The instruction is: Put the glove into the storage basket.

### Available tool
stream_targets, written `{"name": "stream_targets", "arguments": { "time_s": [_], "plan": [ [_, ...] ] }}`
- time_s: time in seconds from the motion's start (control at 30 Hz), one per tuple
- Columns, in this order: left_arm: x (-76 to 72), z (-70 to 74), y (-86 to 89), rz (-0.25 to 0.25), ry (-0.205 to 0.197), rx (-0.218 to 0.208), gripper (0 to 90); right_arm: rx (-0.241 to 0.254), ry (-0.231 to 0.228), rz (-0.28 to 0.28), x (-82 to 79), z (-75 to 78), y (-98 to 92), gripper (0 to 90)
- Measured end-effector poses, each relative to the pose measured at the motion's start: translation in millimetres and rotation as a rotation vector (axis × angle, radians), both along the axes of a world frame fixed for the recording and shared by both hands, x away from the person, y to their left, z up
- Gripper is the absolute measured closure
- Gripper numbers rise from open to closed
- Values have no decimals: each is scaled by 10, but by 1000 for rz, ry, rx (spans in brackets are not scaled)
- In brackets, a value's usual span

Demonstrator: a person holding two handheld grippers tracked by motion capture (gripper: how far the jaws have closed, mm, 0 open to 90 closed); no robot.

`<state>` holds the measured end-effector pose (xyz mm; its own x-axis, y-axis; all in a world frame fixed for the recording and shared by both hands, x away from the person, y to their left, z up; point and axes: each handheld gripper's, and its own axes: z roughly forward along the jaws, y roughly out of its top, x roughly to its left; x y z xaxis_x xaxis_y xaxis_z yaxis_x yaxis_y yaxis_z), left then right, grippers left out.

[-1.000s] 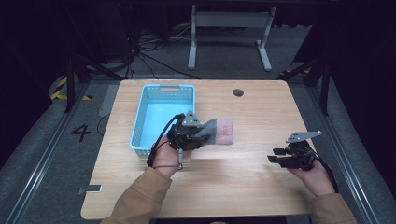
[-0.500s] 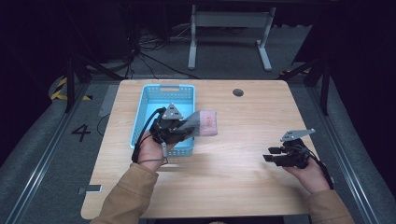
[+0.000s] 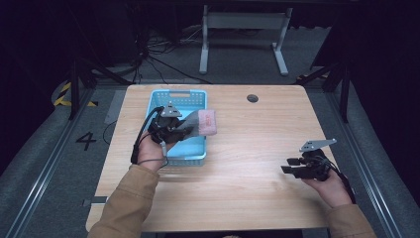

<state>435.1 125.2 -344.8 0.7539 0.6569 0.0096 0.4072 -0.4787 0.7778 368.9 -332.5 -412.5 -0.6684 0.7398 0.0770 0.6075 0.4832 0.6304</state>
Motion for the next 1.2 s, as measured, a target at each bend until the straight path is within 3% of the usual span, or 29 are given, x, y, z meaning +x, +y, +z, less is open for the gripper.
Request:
{"name": "stream_targets", "arguments": {
  "time_s": [0.43, 0.6, 0.83, 1.0, 1.07, 1.2],
  "plan": [
    [166, -29, 231, 35, 14, 32, 667, -9, 14, -20, -48, -43, -33, 562],
    [249, -78, 304, 35, 39, 31, 667, -8, 16, -22, -63, -48, -48, 562],
    [357, -180, 290, 33, 32, 62, 667, -9, 20, -27, -78, -56, -65, 561],
    [437, -268, 295, 32, 61, 42, 666, -7, 20, -29, -83, -57, -72, 560],
    [468, -304, 286, 43, 71, 72, 666, -6, 20, -29, -82, -58, -72, 560],
    [519, -354, 275, 57, 93, 79, 665, -9, 23, -26, -81, -60, -68, 560]
  ]
}}
